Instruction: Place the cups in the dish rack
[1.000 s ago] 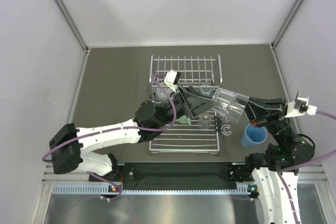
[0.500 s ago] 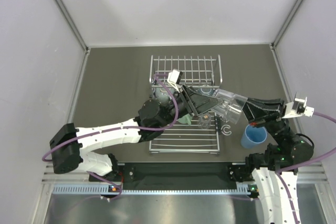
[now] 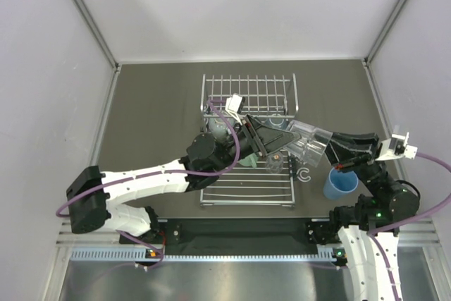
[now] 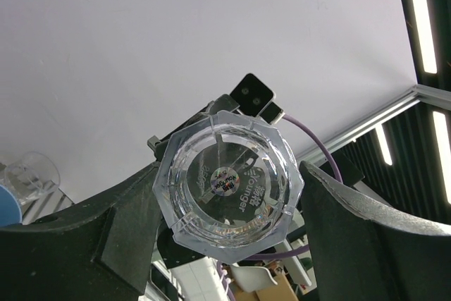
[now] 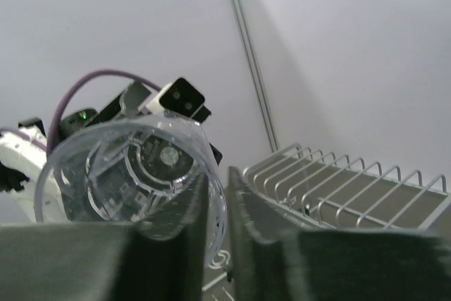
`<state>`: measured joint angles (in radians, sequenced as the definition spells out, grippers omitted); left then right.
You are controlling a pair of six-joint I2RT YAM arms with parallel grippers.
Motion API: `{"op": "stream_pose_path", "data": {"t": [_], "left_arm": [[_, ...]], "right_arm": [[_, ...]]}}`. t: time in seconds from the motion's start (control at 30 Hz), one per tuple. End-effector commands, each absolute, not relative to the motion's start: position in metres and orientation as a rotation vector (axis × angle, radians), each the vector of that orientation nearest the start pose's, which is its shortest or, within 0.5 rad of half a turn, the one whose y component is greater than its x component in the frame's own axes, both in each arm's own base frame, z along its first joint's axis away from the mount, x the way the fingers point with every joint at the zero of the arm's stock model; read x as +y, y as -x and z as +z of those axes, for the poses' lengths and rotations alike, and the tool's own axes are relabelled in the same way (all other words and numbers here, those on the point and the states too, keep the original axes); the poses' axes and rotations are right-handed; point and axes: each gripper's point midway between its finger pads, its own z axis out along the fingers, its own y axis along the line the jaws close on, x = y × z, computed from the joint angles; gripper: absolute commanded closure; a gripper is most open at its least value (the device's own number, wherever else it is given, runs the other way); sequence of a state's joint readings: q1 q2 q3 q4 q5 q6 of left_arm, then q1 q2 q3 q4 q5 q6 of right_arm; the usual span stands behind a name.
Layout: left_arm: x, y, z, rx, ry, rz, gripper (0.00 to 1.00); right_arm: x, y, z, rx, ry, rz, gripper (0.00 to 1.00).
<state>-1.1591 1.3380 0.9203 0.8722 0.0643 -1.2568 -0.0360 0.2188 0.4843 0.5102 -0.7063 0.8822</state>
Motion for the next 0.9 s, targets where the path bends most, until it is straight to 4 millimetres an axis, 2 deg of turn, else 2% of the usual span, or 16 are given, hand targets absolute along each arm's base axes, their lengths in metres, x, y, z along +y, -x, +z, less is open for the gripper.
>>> {"op": "stream_pose_path", "data": {"t": [0.0,0.13,0.17,0.23,0.3,0.33,0.37,0.4,0.47,0.5,0.57,0.6,0.67,0.73,0.77,0.87], "left_arm": [[-0.391,-0.112,0.481,1.210,-0.022,-2.220,1.00],[-0.386,-0.112,0.480,1.222,-0.024,-2.186,1.00],[-0.386,-0.112,0.479,1.229,-0.026,-2.175,1.00],[-0.379,-0.111,0.483,1.221,-0.042,-2.142,1.00],[-0.381,-0.115,0.473,1.290,-0.053,-2.070,1.00],[-0.374,-0.116,0.478,1.288,-0.068,-2.015,1.00],[-0.376,-0.119,0.463,1.375,-0.084,-1.948,1.00],[-0.370,-0.118,0.463,1.396,-0.100,-1.906,1.00],[-0.361,-0.129,0.462,1.421,-0.090,-1.777,1.00],[-0.357,-0.131,0.447,1.502,-0.107,-1.706,1.00],[-0.351,-0.136,0.443,1.536,-0.134,-1.601,1.00],[-0.349,-0.138,0.426,1.619,-0.153,-1.529,1.00],[-0.343,-0.141,0.424,1.637,-0.174,-1.465,1.00],[-0.335,-0.142,0.398,1.732,-0.207,-1.361,1.00],[-0.332,-0.145,0.391,1.752,-0.206,-1.324,1.00],[-0.321,-0.147,0.360,1.850,-0.249,-1.195,1.00]], "right_arm": [[0.137,-0.144,0.390,1.078,0.324,1.023,0.78],[0.133,-0.149,0.389,1.090,0.289,1.003,0.46],[0.132,-0.151,0.387,1.105,0.276,1.004,0.32],[0.130,-0.154,0.388,1.117,0.264,0.983,0.20],[0.128,-0.159,0.382,1.153,0.246,0.963,0.09],[0.126,-0.158,0.385,1.153,0.238,0.951,0.06],[0.125,-0.159,0.385,1.161,0.232,0.939,0.04],[0.124,-0.159,0.386,1.172,0.225,0.925,0.00],[0.122,-0.159,0.386,1.186,0.215,0.905,0.00],[0.120,-0.157,0.391,1.176,0.215,0.885,0.00],[0.116,-0.161,0.388,1.213,0.176,0.867,0.00],[0.112,-0.165,0.385,1.230,0.159,0.844,0.00],[0.101,-0.173,0.380,1.287,0.063,0.797,0.00],[0.084,-0.179,0.383,1.299,-0.027,0.712,0.00],[0.078,-0.184,0.370,1.361,-0.081,0.690,0.00],[0.062,-0.190,0.363,1.411,-0.165,0.612,0.00]]}}
